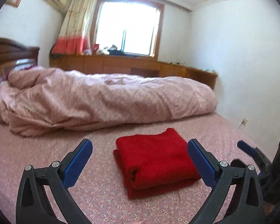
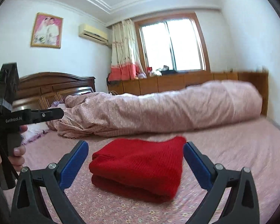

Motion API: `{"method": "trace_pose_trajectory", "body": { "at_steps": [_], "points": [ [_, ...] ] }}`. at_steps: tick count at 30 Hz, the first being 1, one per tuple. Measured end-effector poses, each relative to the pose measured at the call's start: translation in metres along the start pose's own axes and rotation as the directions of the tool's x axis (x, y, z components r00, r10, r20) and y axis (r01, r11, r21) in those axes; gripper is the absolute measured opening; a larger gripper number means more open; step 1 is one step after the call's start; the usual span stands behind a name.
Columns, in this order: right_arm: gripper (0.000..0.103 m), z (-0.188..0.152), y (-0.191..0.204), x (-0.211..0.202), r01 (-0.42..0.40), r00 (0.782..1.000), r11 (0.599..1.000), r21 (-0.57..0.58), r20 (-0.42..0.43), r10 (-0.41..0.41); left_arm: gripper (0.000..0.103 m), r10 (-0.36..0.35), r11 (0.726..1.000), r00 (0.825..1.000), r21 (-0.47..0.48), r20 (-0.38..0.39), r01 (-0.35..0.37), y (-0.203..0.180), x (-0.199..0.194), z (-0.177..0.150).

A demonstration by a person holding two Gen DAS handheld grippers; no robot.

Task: Fold small clothes
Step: 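Open both grippers and lift them away from the folded bundle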

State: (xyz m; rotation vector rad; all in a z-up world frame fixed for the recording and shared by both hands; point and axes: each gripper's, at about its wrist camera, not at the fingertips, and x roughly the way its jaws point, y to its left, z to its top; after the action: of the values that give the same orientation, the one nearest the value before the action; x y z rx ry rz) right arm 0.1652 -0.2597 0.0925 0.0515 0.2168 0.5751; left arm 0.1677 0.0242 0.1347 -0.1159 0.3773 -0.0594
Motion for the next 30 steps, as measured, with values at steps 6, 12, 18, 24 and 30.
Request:
{"method": "trace_pose_trajectory", "body": {
  "at_steps": [6,12,18,24,30],
  "points": [
    [0.103,-0.003,0.001,-0.01,0.042,0.999,0.999,0.032,0.028,-0.043,0.098,0.045,0.998,0.999,0.051,0.001,-0.045,-0.019,0.009,-0.027],
    [0.103,-0.005,-0.016,-0.01,0.08,0.996,0.985,0.154,-0.046,-0.074,0.098,0.036,0.994,0.999,0.106,-0.006,-0.035,-0.039,0.013,-0.047],
    [0.103,-0.014,-0.018,-0.008,0.17,0.983,0.982,0.083,-0.084,-0.163,0.098,0.016,0.993,0.998,0.116,-0.057,-0.01,-0.046,0.021,-0.059],
    [0.103,-0.032,-0.012,0.007,0.134,0.977,0.991,0.031,-0.17,-0.127,0.098,0.017,0.994,0.995,0.109,-0.098,-0.007,-0.045,0.036,-0.067],
    [0.103,-0.038,-0.03,0.046,0.101,0.969,0.989,0.111,-0.235,-0.072,0.085,-0.083,0.995,0.979,0.04,-0.184,0.091,-0.031,0.075,-0.049]
  ]
}}
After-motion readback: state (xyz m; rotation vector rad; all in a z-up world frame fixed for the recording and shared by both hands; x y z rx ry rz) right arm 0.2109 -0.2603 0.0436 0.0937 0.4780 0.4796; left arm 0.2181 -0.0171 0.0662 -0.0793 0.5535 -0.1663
